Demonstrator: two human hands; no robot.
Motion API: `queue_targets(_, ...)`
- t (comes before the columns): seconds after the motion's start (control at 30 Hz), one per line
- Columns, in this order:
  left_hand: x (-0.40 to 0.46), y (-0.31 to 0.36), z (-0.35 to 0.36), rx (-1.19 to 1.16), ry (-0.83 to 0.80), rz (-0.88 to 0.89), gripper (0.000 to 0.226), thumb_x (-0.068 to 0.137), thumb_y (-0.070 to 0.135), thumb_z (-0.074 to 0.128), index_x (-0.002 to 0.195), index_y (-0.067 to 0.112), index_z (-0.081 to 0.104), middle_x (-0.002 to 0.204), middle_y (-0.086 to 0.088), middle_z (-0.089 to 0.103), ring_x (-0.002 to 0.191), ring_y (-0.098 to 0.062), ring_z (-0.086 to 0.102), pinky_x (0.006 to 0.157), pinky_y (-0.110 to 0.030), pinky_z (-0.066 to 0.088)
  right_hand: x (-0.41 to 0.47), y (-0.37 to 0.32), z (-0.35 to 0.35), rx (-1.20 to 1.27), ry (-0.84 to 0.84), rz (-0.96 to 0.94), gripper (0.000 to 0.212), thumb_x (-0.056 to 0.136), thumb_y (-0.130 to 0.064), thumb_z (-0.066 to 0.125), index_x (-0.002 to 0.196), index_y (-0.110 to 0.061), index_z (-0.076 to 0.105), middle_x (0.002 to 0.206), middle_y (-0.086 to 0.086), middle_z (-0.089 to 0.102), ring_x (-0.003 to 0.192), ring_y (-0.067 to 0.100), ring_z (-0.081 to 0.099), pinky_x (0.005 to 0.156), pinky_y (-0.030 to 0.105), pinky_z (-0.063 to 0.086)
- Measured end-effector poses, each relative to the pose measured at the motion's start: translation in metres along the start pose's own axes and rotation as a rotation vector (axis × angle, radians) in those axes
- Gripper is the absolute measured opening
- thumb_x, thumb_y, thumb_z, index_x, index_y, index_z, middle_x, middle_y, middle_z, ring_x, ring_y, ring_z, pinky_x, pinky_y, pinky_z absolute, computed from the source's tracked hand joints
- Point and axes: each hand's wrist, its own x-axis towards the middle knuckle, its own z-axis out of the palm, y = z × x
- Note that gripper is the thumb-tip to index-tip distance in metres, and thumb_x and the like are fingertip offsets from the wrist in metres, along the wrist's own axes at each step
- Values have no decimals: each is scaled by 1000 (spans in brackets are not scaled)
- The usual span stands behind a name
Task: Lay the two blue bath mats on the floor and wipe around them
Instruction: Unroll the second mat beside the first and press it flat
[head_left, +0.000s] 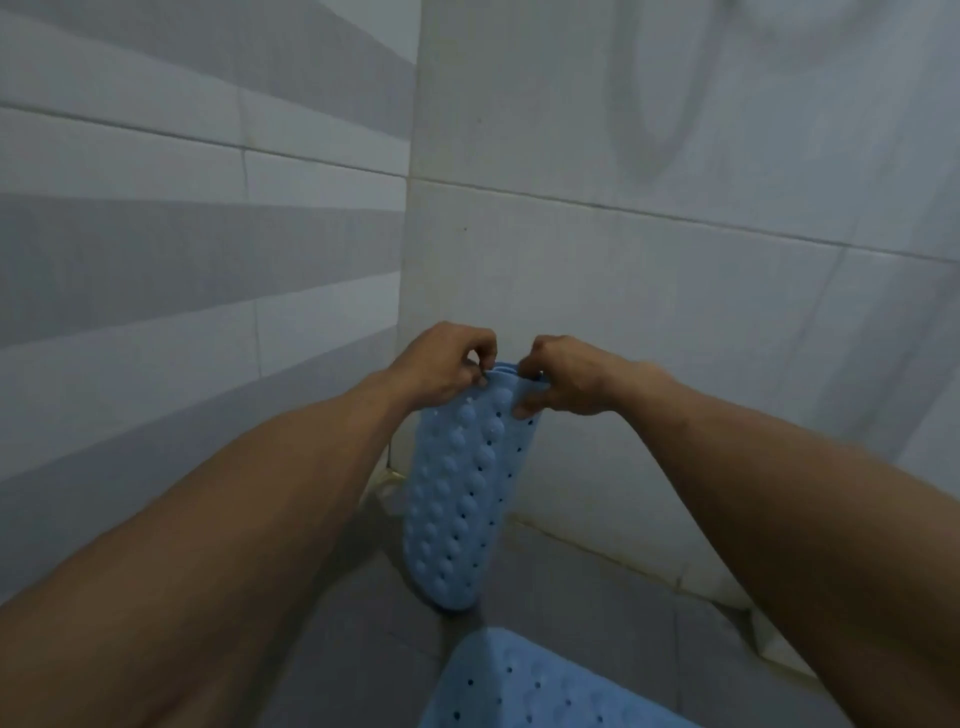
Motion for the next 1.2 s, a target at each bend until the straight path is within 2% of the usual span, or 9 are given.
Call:
queue_targets(0.2,-11,88,-4,-1,29,79,19,76,9,73,78,23,59,89,2,70,78,-15,67,75,-32,55,-89,21,-33,-44,19,92,44,81,-59,68,81,-15,71,84,6,64,75,25,61,72,41,54)
queue_targets(0.47,-59,198,31,5,-138,92,22,74,13,75,79,17,55,69,4,57,63,-15,49,63,-32,45,-224,38,-46,-162,26,23,46,79,-66,66,63,-27,47,101,-7,48,98,17,43,89,36,41)
queue_targets(0.57,-86,232,49,64,-221,60,19,77,18,76,83,17,58,71,6,58,65,-14,51,59,-27,43,-263,47,-26,-7,-14,10,42,78,-61,71,66,-22,59,104,-9,56,97,15,52,84,32,46)
queue_targets(0.63,-99,248,59,104,-243,35,16,77,20,76,86,15,64,75,2,63,68,-16,57,61,-27,45,-281,54,-11,85,-31,40,47,75,-61,72,79,-14,67,89,-4,67,85,20,62,73,36,53)
queue_targets(0.77,-102,271,71,151,-270,-2,15,79,22,75,88,15,67,80,1,65,73,-18,59,63,-26,43,-310,60,-1,58,36,66,58,74,-72,64,65,-16,53,60,0,57,60,22,53,60,40,48)
queue_targets(0.87,-99,272,77,220,-304,8,14,78,22,73,87,18,64,78,2,61,74,-21,58,64,-28,43,-329,70,-5,33,30,120,65,68,-87,55,85,-25,47,73,-4,56,68,20,54,65,41,48)
queue_targets(1.0,-108,249,84,254,-269,-12,16,79,25,69,81,26,54,80,3,57,80,-25,58,71,-34,50,-345,80,-4,14,-180,212,75,63,-89,57,119,-43,43,106,-5,53,95,25,57,83,40,46)
queue_targets(1.13,-120,223,85,167,-217,2,16,82,28,68,84,25,53,81,4,57,77,-23,56,69,-34,48,-341,64,-14,-45,-237,178,58,56,-79,74,96,-39,59,135,-7,46,119,19,50,101,40,45)
queue_targets(1.2,-126,219,83,101,-212,32,16,82,27,69,84,25,53,79,4,57,76,-23,56,69,-33,47,-335,49,-20,-104,-267,182,53,58,-72,78,84,-29,60,123,-7,59,105,18,58,91,39,52)
